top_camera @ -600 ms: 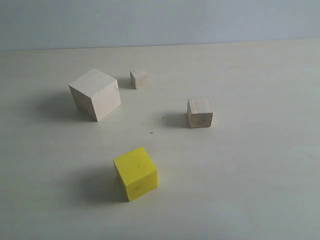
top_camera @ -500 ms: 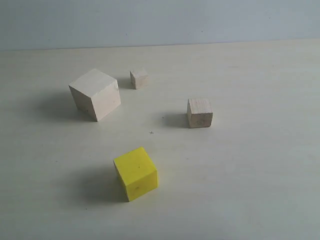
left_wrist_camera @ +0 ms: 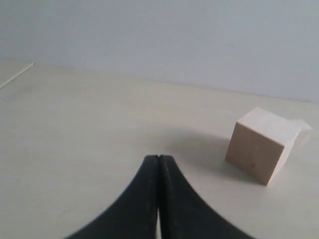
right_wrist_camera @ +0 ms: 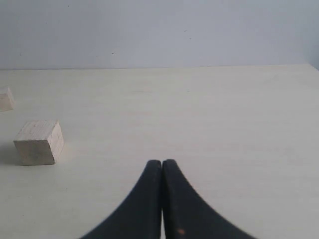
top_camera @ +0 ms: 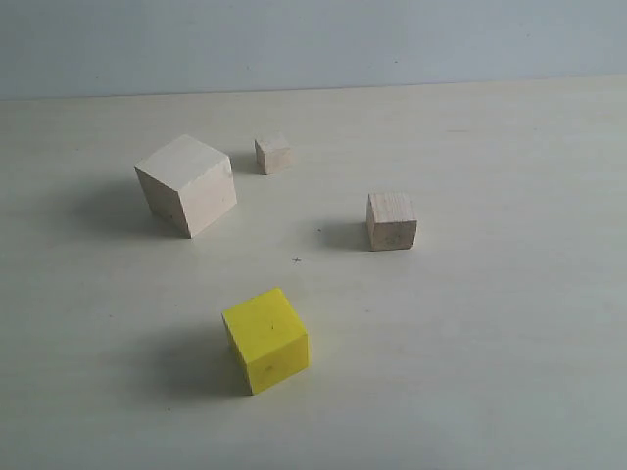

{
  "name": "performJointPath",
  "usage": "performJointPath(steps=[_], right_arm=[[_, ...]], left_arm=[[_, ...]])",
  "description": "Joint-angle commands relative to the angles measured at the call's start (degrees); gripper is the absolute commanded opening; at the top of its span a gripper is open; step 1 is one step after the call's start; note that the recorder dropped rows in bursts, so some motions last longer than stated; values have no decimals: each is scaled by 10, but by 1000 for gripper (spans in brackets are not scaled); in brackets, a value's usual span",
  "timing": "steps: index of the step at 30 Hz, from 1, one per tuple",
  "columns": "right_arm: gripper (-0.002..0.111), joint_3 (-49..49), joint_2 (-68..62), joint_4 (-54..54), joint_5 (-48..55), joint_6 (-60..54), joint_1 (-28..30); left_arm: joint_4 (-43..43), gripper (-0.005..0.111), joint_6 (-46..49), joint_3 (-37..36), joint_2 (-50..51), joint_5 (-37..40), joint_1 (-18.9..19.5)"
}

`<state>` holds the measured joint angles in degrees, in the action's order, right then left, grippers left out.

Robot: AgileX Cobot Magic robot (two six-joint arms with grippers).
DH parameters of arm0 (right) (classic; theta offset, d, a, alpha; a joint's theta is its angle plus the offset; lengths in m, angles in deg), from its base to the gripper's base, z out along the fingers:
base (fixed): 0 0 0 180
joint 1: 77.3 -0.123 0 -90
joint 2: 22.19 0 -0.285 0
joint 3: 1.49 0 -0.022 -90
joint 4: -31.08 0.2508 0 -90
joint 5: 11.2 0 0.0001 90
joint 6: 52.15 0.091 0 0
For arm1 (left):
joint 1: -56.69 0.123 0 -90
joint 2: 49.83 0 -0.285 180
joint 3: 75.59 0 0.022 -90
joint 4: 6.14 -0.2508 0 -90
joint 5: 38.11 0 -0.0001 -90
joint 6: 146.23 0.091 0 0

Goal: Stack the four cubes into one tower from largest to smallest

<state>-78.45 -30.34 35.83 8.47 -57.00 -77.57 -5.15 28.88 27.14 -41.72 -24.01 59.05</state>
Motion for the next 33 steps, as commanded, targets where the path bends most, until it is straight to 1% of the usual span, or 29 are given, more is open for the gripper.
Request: performJointPath(steps=[1,3,10,12,15,17,22,27,31,33], right_arm=[[0,-3,4,0,-3,2,3],[0,-3,4,0,-3,2,3],[0,-3,4,4,-12,2,3],[0,-3,4,28,-37,2,3],[0,-3,4,67,-100,2,3],[0,-3,4,72,-138,2,3],[0,-3,4,48,-149,-3,3],[0,-3,4,47,-156,-1,3],[0,-3,4,47,-193,-1,3],[0,-3,4,47,-237,-1,3]], left_arm=[[-2,0,3,1,-3,-105,-3],[-2,0,3,1,-3,-118,-3],[-3,0,3,1,-3,-119,-3],[-3,0,3,1,-3,-136,-3],[-3,0,3,1,-3,-199,-3],[-3,0,3,1,-3,-219,-3],[-3,0,3,1,-3,-218,-3],[-3,0,4,1,-3,-220,-3],[-3,0,4,1,-3,-238,-3],[-3,0,-2,1,-3,-239,-3]])
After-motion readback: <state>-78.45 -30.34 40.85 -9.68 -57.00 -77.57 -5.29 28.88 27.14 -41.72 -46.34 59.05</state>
